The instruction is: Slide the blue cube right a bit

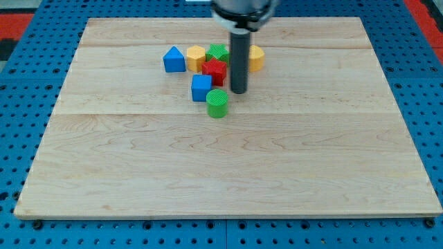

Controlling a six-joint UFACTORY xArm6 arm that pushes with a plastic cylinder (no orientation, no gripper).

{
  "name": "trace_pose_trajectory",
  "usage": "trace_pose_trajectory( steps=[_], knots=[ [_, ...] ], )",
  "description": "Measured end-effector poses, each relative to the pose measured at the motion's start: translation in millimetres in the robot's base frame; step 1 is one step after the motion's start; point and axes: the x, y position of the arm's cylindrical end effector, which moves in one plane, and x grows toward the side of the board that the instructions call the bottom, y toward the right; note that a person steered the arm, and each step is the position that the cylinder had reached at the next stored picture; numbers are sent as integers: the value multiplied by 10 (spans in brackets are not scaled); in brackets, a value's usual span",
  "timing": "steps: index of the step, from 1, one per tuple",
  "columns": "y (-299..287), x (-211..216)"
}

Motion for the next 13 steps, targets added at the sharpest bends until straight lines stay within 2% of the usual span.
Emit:
trace_pose_trajectory(
  steps=[1, 2, 3, 4, 6, 8, 11, 13],
  knots=[
    [525, 223],
    [201, 854],
    [-480, 1005],
    [-1065, 876],
    [-1593, 257],
    [-1547, -81],
    [-1494, 157],
    [-1439, -86]
  ],
)
